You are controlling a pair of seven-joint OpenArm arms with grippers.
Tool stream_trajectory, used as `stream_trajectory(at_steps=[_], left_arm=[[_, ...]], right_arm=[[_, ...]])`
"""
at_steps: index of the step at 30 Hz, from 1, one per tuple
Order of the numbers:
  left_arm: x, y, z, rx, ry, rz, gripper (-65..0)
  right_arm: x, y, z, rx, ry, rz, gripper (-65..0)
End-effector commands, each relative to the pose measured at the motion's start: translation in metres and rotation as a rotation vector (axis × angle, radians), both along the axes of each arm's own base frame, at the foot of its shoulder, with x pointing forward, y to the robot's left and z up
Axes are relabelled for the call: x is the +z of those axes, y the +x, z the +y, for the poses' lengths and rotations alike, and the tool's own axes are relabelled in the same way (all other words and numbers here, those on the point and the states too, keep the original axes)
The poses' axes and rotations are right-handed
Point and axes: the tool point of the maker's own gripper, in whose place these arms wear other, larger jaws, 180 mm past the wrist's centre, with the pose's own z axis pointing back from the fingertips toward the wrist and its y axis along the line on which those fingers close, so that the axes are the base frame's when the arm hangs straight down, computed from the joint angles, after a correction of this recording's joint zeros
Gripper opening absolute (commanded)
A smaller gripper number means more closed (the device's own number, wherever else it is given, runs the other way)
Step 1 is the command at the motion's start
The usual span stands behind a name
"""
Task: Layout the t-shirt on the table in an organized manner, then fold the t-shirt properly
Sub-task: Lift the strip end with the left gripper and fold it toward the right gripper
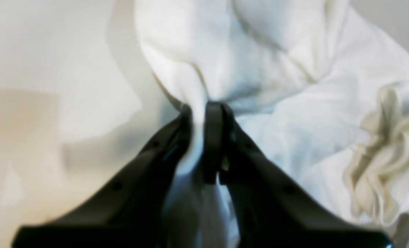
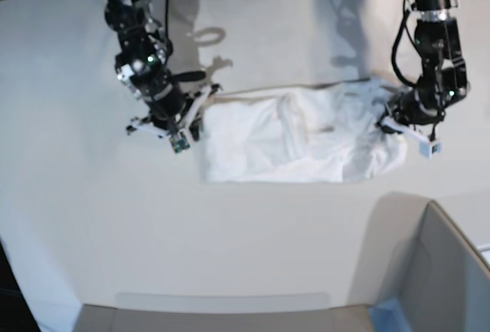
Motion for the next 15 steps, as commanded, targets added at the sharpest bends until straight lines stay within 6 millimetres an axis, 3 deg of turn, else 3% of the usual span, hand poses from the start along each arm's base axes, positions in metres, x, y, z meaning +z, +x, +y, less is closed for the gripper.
stream_trajectory(at_steps=[1, 6, 9, 13, 15], left_arm=[[0.022, 0.015, -0.005, -0.028, -0.009, -0.055, -65.0], [0.061, 0.027, -0.024, -0.114, 0.004, -0.115, -65.0], [0.083, 0.028, -0.043, -0.164, 0.003, -0.166, -65.0], [0.107, 0.028, -0.070, -0.224, -0.017, -0.213, -65.0], [0.108, 0.028, -0.079, -0.233, -0.041, -0.214, -65.0]], right_arm=[[0.022, 0.010, 0.005, 0.006, 0.028, -0.076, -59.9], [0.032, 0.013, 0.005, -0.004, 0.053, -0.097, -59.9], [0.033, 0.017, -0.008, -0.048, 0.092, -0.089, -59.9], [0.013, 0.026, -0.035, -0.134, 0.144, -0.023, -59.9], [-0.006, 0.027, -0.045, -0.157, 0.131, 0.029, -59.9]])
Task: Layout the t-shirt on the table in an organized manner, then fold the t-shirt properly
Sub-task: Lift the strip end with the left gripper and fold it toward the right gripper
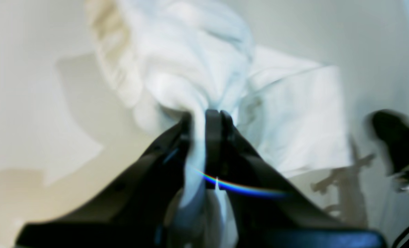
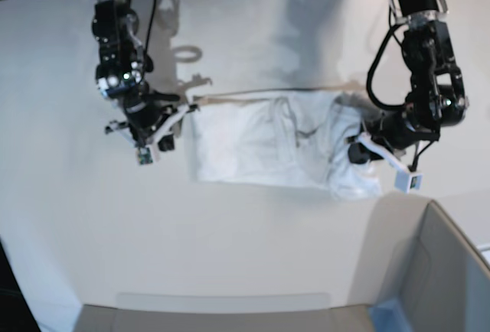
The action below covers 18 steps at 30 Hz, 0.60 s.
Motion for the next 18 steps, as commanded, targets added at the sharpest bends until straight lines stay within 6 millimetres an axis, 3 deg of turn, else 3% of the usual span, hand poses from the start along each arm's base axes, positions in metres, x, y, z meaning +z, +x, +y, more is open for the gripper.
stream_trajectory(at_steps=[1, 4, 11, 18], left_arm=[[0.009, 0.003, -0.004, -0.012, -0.009, -0.024, -65.0], [0.009, 0.004, -0.018, -0.017, -0.051, -0.028, -65.0], [0.014, 0.005, -0.087, -0.134, -0.150, -0.040, -65.0], [0.031, 0.014, -0.119, -0.154, -0.239, -0.081, -65.0]], right_arm=[[0.007, 0.008, -0.002, 0.012, -0.002, -0.033, -59.9], [-0.015, 0.003, -0.003, 0.029, -0.026, 0.026, -59.9], [-0.018, 0.008, -0.002, 0.026, -0.014, 0.012, -59.9], [-0.016, 0.011, 0.000, 0.027, -0.011, 0.006, -59.9]])
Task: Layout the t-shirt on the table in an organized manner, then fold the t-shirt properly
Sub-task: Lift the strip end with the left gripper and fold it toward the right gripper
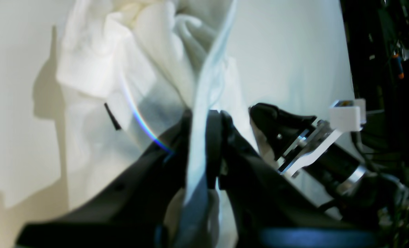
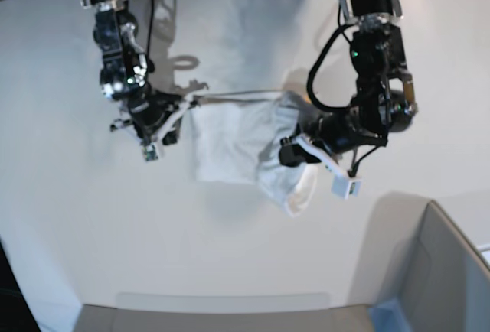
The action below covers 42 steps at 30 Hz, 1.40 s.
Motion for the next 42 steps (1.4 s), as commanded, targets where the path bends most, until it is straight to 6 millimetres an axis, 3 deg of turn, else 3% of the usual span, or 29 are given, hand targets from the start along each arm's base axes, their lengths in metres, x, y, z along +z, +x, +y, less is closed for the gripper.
stream_trajectory(at_steps=[1, 6, 11, 18, 23, 24, 26, 28, 32, 36, 42], left_arm=[[0.018, 0.008, -0.008, -0.011, -0.035, -0.052, -65.0], [0.020, 0.011, -0.018, -0.007, -0.070, -0.055, -65.0], [0.002, 0.005, -0.040, -0.068, -0.060, -0.005, -65.0], [0.005, 0.013, -0.053, -0.057, -0.077, -0.059, -65.0], [-0.033, 0.005, -0.071, -0.101, -0.067, 0.051, -65.0], [-0.038, 0.003, -0.075, -0.111, -0.064, 0.064, -61.1], [-0.038, 0.005, -0.077, -0.097, -0.070, 0.047, -54.2], [-0.036, 0.009, -0.077, -0.038, -0.097, 0.066, -52.1], [-0.036, 0.017, -0.076, 0.087, -0.150, 0.139, -52.0], [-0.011, 0.029, -0.094, 0.062, -0.194, 0.075, -52.1], [0.000, 0.029, -0.111, 0.037, -0.235, 0.058, -52.1]], right_arm=[[0.012, 0.008, 0.002, 0.003, 0.009, -0.040, -59.9], [0.011, 0.008, 0.002, 0.003, 0.009, -0.039, -59.9], [0.011, 0.008, 0.002, 0.003, 0.009, -0.039, -59.9], [0.012, 0.008, 0.002, 0.003, 0.010, -0.040, -59.9], [0.008, 0.003, 0.003, 0.004, 0.011, -0.030, -59.9], [0.008, 0.003, 0.003, 0.004, 0.011, -0.030, -59.9], [0.008, 0.002, 0.003, 0.004, 0.011, -0.028, -59.9], [0.008, 0.002, 0.003, 0.004, 0.011, -0.028, -59.9], [0.008, 0.002, 0.002, 0.004, 0.009, -0.028, -59.9], [0.007, 0.002, 0.002, 0.004, 0.009, -0.026, -59.9], [0.003, -0.003, 0.002, 0.004, 0.009, -0.014, -59.9]])
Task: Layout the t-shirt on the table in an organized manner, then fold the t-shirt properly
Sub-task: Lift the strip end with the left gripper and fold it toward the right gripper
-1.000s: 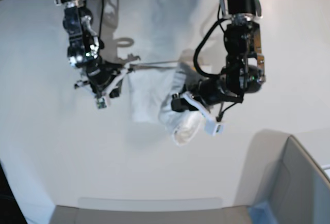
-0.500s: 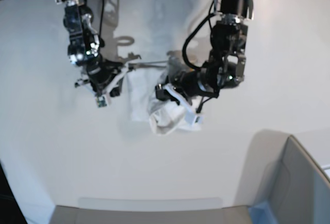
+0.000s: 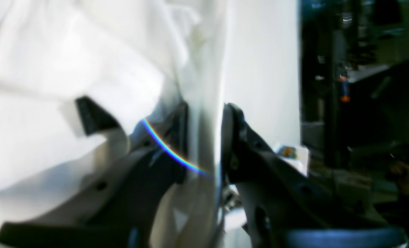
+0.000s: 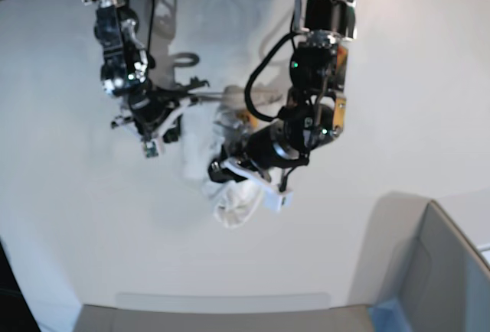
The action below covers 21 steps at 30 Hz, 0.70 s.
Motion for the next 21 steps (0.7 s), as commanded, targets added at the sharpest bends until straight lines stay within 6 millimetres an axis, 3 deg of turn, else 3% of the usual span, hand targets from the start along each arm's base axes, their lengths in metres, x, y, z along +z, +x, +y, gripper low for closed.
stream_trajectory(at_steps=[1, 7, 14, 21], left_arm=[[0.015, 0.007, -0.002, 0.003, -0.014, -0.044, -52.1], [-0.010, 0.005, 0.014, 0.010, 0.039, 0.013, -51.8], [-0.050, -0.002, 0.016, 0.020, 0.056, 0.158, -51.7], [-0.042, 0.011, 0.018, 0.042, 0.050, 0.142, -51.7]], right_arm=[[0.005, 0.003, 0.000, 0.003, 0.000, -0.011, -59.9], [0.005, 0.003, -0.002, 0.001, -0.005, -0.012, -59.9], [0.006, 0.003, 0.000, 0.003, 0.000, -0.013, -59.9], [0.005, 0.003, -0.001, 0.003, -0.003, -0.010, -59.9]])
